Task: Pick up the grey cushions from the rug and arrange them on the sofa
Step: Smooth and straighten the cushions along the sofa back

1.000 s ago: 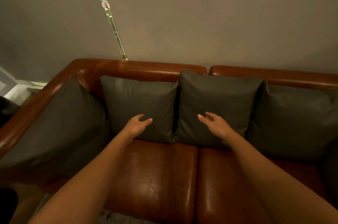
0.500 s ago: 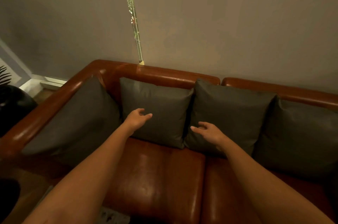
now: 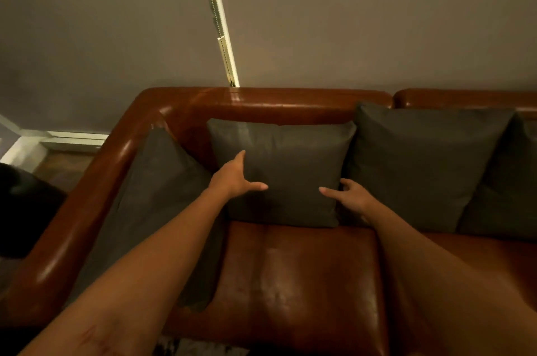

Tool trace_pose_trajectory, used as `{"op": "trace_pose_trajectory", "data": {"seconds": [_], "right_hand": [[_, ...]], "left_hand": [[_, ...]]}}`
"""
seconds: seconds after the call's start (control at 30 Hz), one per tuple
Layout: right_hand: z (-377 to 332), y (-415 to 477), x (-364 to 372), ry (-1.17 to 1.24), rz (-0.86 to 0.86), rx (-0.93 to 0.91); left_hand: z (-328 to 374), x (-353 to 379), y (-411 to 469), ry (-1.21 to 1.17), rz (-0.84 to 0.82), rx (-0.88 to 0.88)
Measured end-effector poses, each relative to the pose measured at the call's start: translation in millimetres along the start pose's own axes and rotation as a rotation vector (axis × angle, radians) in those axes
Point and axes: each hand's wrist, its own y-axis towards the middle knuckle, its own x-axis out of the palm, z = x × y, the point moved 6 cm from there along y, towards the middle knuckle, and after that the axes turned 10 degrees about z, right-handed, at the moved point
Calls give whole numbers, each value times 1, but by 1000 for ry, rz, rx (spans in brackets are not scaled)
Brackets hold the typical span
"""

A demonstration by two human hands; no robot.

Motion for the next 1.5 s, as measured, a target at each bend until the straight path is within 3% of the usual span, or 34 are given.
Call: {"op": "trace_pose_trajectory", "data": {"seconds": [0.17, 0.53, 0.97, 1.27, 1.5], "right_hand": [[8, 22, -4, 26, 107, 9], [8, 107, -2, 96, 116, 10], [5, 172, 7, 182, 44, 82], [9, 162, 14, 372, 109, -63], [7, 128, 17, 322, 232, -136]], "left_hand": [[22, 10, 37, 378, 58, 236], [59, 66, 124, 722, -34, 441], [80, 97, 184, 639, -83, 538], [75, 88, 169, 482, 31, 557], [66, 65, 138, 365, 125, 559]]}}
